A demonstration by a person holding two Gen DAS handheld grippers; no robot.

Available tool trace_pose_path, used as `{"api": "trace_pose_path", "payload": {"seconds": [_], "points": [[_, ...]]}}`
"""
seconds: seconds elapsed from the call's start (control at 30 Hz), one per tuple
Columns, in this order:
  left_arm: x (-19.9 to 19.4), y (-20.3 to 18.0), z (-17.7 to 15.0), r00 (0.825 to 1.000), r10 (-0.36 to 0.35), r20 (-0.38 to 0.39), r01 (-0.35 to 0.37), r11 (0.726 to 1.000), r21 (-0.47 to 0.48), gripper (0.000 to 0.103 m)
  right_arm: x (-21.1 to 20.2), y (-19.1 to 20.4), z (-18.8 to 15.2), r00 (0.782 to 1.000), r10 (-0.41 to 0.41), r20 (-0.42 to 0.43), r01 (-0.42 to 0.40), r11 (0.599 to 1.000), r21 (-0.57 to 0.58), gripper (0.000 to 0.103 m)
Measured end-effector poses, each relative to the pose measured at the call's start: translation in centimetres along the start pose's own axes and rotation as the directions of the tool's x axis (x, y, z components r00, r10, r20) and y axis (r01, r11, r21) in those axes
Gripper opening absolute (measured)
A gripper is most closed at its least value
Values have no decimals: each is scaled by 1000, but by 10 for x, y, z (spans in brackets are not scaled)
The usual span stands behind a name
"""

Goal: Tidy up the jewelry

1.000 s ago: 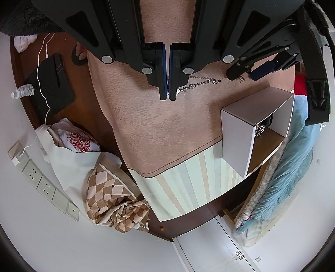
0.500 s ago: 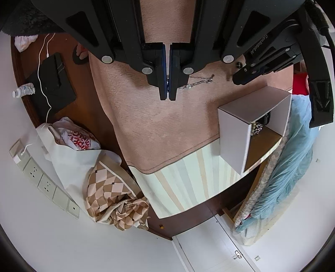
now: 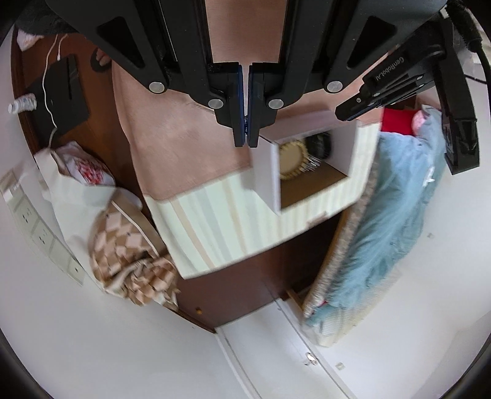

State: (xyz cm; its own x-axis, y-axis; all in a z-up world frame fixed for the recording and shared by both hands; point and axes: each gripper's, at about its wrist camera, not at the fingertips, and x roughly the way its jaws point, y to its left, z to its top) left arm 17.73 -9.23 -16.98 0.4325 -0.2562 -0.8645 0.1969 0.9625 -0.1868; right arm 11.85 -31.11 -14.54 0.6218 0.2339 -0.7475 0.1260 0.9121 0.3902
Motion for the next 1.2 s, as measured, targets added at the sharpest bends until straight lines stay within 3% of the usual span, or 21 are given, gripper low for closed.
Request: {"api": "trace_pose_path", "payload": {"seconds": [0.27, 0.47, 0.73, 0.93, 1.03, 1.07, 1.1, 1.17, 1.2], "points": [[-37, 22, 50, 998, -18, 60, 18, 1000, -4, 6, -26, 57, 54, 993, 115, 38, -111, 990, -92, 1], [-22, 43, 84, 999, -9, 46, 10, 1000, -26, 6, 4, 99, 80, 992, 122, -13, -122, 976, -179, 1], [38, 51, 100, 997, -20, -74, 18, 999, -32, 6, 89, 106, 81, 984, 59, -167, -88, 981, -174, 1], [75, 54, 109, 984, -35, -172, 21, 997, -78, 9, 131, 94, 77, 962, 2, -274, -48, 986, -161, 2], [77, 59, 113, 984, -1, -177, -15, 996, -89, 17, 143, 87, 75, 947, -18, -320, -30, 989, -146, 3], [75, 61, 115, 985, 13, -170, -28, 996, -85, 24, 145, 84, 75, 945, -33, -326, -16, 989, -146, 3], [71, 64, 115, 988, 30, -155, -44, 995, -89, 41, 145, 80, 74, 942, -32, -334, -16, 990, -139, 6], [61, 71, 115, 991, 64, -121, -76, 992, -99, 68, 143, 78, 72, 941, -38, -337, -9, 990, -137, 20], [57, 74, 114, 991, 82, -109, -93, 990, -103, 72, 142, 77, 72, 942, -43, -334, -4, 990, -139, 37]]}}
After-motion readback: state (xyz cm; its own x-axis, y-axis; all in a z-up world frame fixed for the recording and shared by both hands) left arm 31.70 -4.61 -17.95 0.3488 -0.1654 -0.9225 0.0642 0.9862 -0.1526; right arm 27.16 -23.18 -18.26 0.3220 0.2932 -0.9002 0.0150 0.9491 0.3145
